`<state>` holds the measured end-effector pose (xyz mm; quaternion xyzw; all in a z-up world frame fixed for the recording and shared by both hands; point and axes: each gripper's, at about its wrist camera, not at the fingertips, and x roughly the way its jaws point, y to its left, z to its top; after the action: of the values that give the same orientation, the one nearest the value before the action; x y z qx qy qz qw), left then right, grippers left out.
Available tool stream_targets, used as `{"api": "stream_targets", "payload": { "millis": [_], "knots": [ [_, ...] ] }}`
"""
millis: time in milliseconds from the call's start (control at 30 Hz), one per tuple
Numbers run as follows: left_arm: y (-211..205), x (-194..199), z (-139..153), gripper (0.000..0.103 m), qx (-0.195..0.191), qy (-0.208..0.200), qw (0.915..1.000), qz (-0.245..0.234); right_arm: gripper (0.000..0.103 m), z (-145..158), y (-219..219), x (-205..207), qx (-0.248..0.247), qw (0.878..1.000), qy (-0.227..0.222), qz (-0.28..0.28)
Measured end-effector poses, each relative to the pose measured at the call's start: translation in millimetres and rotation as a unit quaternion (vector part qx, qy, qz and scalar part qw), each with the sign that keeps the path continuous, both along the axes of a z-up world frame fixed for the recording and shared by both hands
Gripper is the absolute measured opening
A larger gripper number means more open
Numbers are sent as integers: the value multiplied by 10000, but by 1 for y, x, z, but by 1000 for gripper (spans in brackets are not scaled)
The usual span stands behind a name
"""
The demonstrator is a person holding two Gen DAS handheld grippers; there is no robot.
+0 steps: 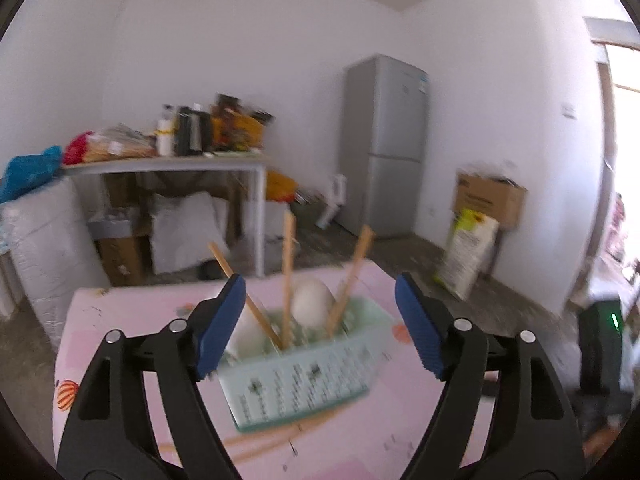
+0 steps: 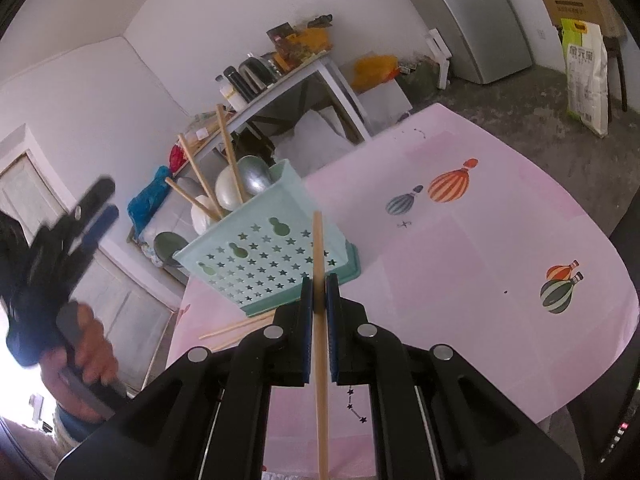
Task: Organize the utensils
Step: 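Lower the chopstick into the green holder and open the right gripper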
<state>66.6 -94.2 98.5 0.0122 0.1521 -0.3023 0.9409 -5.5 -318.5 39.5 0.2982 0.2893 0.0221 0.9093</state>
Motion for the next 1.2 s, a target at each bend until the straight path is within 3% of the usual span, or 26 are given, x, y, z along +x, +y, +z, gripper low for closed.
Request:
{"api": "stream_targets", "payload": {
  "millis": [300,500,633,800,967,1200],
  "knots": [
    [10,-35,-39,84,525,291,9959,-670,7,30,3,-15,-251,9991,-278,-189],
    [13,-22,-85,87,955,1161,9878,-405,7,70,-5,-26,-536,9957,-694,-292],
    [14,-3,-120,87,1360,1821,9738,71,7,111,-13,-21,-728,9904,-1141,-276],
    [22,17,-152,87,1594,2474,9542,540,7,162,-8,10,-968,9792,-1782,-101],
    [29,22,-164,87,1593,2672,9486,588,7,188,15,51,-1146,9664,-2297,142],
    [26,30,-169,87,1692,2755,9438,687,7,184,49,105,-1340,9565,-2562,380]
  ]
}}
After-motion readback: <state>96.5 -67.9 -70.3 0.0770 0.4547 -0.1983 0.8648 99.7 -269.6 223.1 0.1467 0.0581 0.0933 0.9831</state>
